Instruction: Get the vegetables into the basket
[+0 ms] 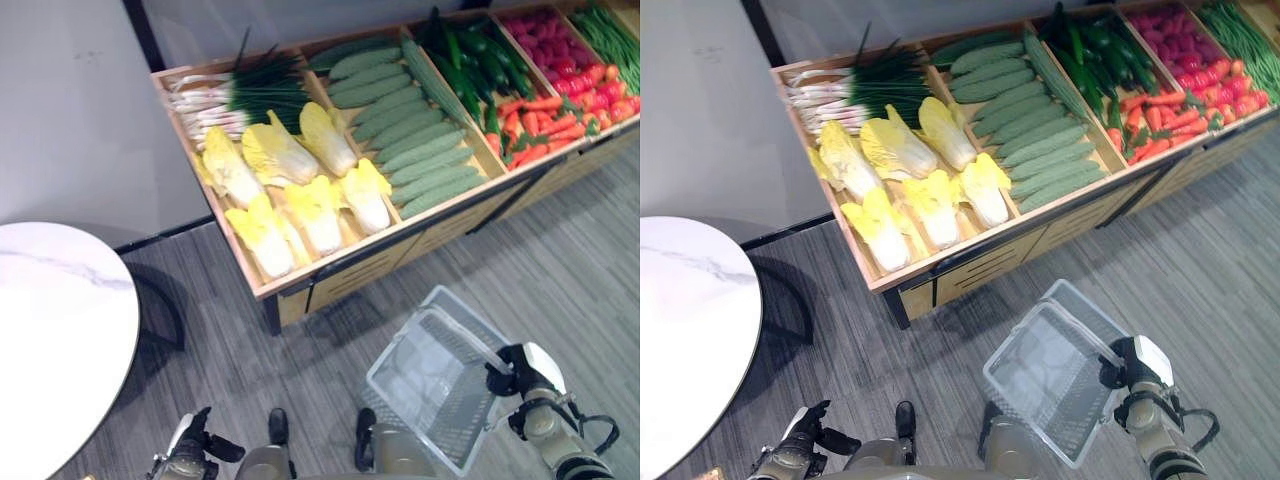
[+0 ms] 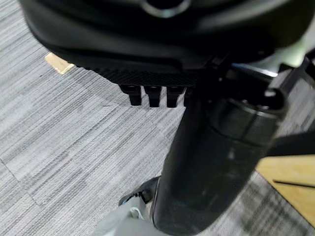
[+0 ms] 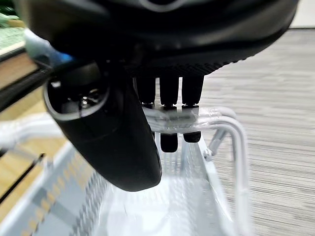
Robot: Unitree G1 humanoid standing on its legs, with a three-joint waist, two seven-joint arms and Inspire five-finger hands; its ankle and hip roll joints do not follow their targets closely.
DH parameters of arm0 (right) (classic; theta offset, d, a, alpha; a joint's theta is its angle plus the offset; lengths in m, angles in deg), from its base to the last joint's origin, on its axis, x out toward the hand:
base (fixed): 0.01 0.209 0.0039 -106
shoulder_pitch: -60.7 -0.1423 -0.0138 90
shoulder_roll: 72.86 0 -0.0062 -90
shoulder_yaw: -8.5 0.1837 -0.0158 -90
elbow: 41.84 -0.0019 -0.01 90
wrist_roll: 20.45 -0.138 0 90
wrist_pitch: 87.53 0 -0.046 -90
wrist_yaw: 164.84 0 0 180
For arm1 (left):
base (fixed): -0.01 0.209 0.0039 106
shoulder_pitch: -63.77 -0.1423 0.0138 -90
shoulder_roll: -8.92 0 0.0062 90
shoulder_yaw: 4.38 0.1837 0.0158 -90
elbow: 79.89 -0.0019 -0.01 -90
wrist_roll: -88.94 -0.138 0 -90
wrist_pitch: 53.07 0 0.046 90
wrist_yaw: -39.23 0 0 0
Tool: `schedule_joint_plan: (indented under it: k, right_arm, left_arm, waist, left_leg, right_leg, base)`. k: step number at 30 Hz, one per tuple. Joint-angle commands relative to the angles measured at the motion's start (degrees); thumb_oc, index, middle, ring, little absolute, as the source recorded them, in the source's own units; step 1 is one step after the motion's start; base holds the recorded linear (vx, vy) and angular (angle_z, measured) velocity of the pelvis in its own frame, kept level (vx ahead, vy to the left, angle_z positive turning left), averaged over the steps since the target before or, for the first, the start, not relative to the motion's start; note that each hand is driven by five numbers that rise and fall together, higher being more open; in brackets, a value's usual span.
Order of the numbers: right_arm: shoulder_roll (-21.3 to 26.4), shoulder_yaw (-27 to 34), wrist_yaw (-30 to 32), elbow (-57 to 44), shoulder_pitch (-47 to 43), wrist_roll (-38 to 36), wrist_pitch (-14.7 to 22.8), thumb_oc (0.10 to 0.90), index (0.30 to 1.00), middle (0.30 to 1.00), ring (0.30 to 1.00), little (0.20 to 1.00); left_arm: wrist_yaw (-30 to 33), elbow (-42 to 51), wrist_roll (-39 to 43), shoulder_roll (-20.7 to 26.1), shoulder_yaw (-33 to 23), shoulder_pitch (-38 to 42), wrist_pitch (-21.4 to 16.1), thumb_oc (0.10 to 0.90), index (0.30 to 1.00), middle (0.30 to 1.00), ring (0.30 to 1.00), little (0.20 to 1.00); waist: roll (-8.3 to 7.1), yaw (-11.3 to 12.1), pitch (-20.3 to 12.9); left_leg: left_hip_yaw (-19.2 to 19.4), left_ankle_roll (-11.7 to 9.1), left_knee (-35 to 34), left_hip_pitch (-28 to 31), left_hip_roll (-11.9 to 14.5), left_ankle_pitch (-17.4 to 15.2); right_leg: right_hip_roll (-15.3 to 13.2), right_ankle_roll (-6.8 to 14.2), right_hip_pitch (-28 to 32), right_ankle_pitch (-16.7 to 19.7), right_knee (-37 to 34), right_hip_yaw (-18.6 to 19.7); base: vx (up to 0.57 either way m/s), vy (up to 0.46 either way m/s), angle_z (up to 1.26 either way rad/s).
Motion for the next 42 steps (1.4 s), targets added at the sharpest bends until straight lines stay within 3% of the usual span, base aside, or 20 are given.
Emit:
schedule_joint_plan:
  k: [1,2,3,9,15,17,19,21,23,25,26,27,31,38,42]
  right_arm:
    - [4.91,2.62,4.23,3.71,-5.08,-4.94,0.62,0.400,0.300,0.300,0.300,0.300]
    - [3.46,2.58,3.73,7.83,-4.70,-6.38,0.51,0.400,0.300,0.300,0.300,0.300]
    - [2.19,2.63,2.60,12.77,-3.91,-6.59,-0.09,0.400,0.300,0.300,0.300,0.300]
    - [1.18,3.68,2.38,18.08,-2.24,-7.65,-0.72,0.400,0.300,0.300,0.300,0.300]
    - [0.07,3.47,3.31,19.44,-0.99,-7.65,-1.09,0.400,0.300,0.300,0.300,0.300]
    - [-0.87,2.85,4.38,19.03,-0.80,-7.28,-0.90,0.400,0.300,0.300,0.300,0.300]
    - [-2.33,1.48,6.41,19.44,-0.38,-6.20,-0.08,0.400,0.300,0.300,0.300,0.300]
    - [-2.61,1.17,6.50,19.18,-0.23,-6.02,0.32,0.400,0.300,0.300,0.300,0.300]
    - [-2.67,0.75,6.56,19.41,0.05,-5.68,0.68,0.400,0.300,0.300,0.300,0.300]
    - [-2.67,0.62,6.35,19.09,0.56,-5.35,1.10,0.400,0.300,0.300,0.300,0.300]
    - [-2.78,0.97,6.39,18.79,1.27,-5.29,1.59,0.400,0.300,0.300,0.300,0.300]
    - [-2.81,0.93,6.40,18.77,1.31,-5.28,1.60,0.400,0.300,0.300,0.300,0.300]
    - [-3.71,0.66,5.92,17.56,2.62,-4.58,1.78,0.400,0.300,0.300,0.300,0.300]
    - [-4.09,-1.41,4.87,16.18,1.98,-3.76,1.34,0.400,0.300,0.300,0.300,0.300]
    - [-5.17,-2.46,4.60,16.11,1.17,-3.40,1.14,0.400,0.300,0.300,0.300,0.300]
  left_arm:
    - [1.80,-2.09,2.99,1.17,-2.57,0.26,-0.31,0.900,1.000,1.000,1.000,1.000]
    - [2.17,-2.86,3.44,1.69,-3.21,0.72,-0.24,0.900,1.000,1.000,1.000,1.000]
    - [2.34,-3.36,3.97,1.73,-4.47,0.18,-0.26,0.900,1.000,1.000,1.000,1.000]
    - [3.21,-3.65,9.87,0.14,-8.91,-0.26,-0.24,0.900,1.000,1.000,1.000,1.000]
    - [9.29,-1.81,17.73,-0.83,-14.90,0.13,-2.66,0.900,1.000,1.000,1.000,1.000]
    - [16.08,0.68,21.81,0.44,-19.84,0.82,-5.56,0.900,1.000,1.000,1.000,1.000]
    - [30.04,4.40,20.08,4.46,-26.88,1.44,-7.43,0.900,1.000,1.000,1.000,1.000]
    - [31.48,4.80,19.48,5.50,-28.13,1.31,-7.06,0.900,1.000,1.000,1.000,1.000]
    - [37.04,9.32,18.58,8.32,-30.66,0.91,-8.40,0.900,1.000,1.000,1.000,1.000]
    - [40.70,16.71,15.77,10.54,-32.23,-0.88,-9.43,0.900,1.000,1.000,1.000,1.000]
    - [44.14,26.11,10.35,12.48,-33.17,-2.76,-9.60,0.900,1.000,1.000,1.000,1.000]
    - [44.31,26.58,10.07,12.30,-33.31,-3.00,-9.31,0.900,1.000,1.000,1.000,1.000]
    - [45.30,47.48,-2.80,13.05,-32.38,-3.63,-5.85,0.900,1.000,1.000,1.000,1.000]
    - [42.74,61.01,-9.83,11.80,-26.66,2.17,-4.73,0.900,1.000,1.000,1.000,1.000]
    - [40.74,67.06,-11.57,8.48,-22.11,5.12,-5.15,0.900,1.000,1.000,1.000,1.000]
  waist:
    - [0.79,0.31,-1.78]
    - [-0.15,0.20,-2.48]
    - [-0.86,0.93,-3.65]
    - [0.18,0.78,-5.53]
    - [0.85,0.94,-6.45]
    - [0.91,1.20,-6.57]
    - [0.74,1.82,-6.78]
    - [0.55,1.76,-6.78]
    - [0.32,2.00,-6.96]
    - [0.13,2.46,-7.17]
    - [0.06,2.83,-7.24]
    - [0.02,2.79,-7.27]
    - [-0.33,2.92,-7.34]
    - [-0.37,1.71,-7.63]
    - [-0.42,0.74,-7.89]
  left_leg:
    - [-5.45,-5.72,0.04,-0.02,4.06,-0.62]
    - [-6.64,-6.24,0.04,0.34,4.38,-1.00]
    - [-6.45,-7.09,0.04,0.93,5.46,-1.14]
    - [-8.34,-9.68,0.04,-0.66,8.80,1.14]
    - [-8.49,-10.88,0.04,-1.05,9.93,1.81]
    - [-8.39,-10.97,0.04,-0.86,9.90,1.58]
    - [-7.86,-10.99,0.04,-0.36,9.71,0.92]
    - [-7.68,-10.97,0.04,-0.15,9.62,0.75]
    - [-7.55,-10.93,0.04,0.23,9.41,0.29]
    - [-7.57,-10.90,0.04,0.46,9.21,-0.14]
    - [-7.82,-10.82,0.04,0.48,8.94,-0.38]
    - [-7.82,-10.81,0.04,0.51,8.92,-0.39]
    - [-8.35,-10.59,0.04,0.48,8.45,-0.91]
    - [-7.82,-10.52,0.04,0.84,8.12,-1.44]
    - [-6.95,-10.54,0.04,1.13,8.33,-1.62]
  right_leg:
    - [-1.58,2.77,1.66,9.29,-8.65,2.97]
    - [-0.52,2.90,3.55,7.82,-10.12,5.54]
    - [0.03,2.84,4.33,7.08,-11.06,2.75]
    - [3.55,1.16,7.93,5.22,-15.58,-0.90]
    - [4.19,0.83,9.62,4.48,-17.24,-2.70]
    - [4.04,0.82,9.93,4.28,-17.24,-2.77]
    - [3.45,1.15,10.29,4.25,-17.24,-2.93]
    - [3.32,1.27,10.38,4.24,-17.24,-2.80]
    - [2.98,1.48,10.62,4.34,-17.24,-2.61]
    - [2.56,1.72,10.79,4.48,-17.24,-2.79]
    - [2.32,1.89,10.95,4.52,-17.24,-2.96]
    - [2.30,1.90,10.99,4.50,-17.24,-2.97]
    - [1.87,2.01,11.21,4.58,-17.24,-3.23]
    - [1.72,2.02,11.14,4.71,-17.24,-2.56]
    - [1.91,1.88,10.80,4.73,-17.24,-1.80]
  base:
    - [0.19,-0.210,0.22]
    - [0.32,-0.386,0.85]
    - [0.25,-0.295,0.98]
    - [0.10,-0.223,0.27]
    - [0.03,-0.078,0.15]
    - [0.02,-0.018,0.09]
    - [0.02,0.000,-0.08]
    - [0.00,0.003,-0.05]
    - [0.02,0.012,0.00]
    - [0.04,0.035,0.01]
    - [0.03,0.035,0.02]
    - [0.02,0.038,0.06]
    - [0.01,0.021,0.05]
    - [0.00,0.008,-0.01]
    - [0.00,0.000,-0.07]
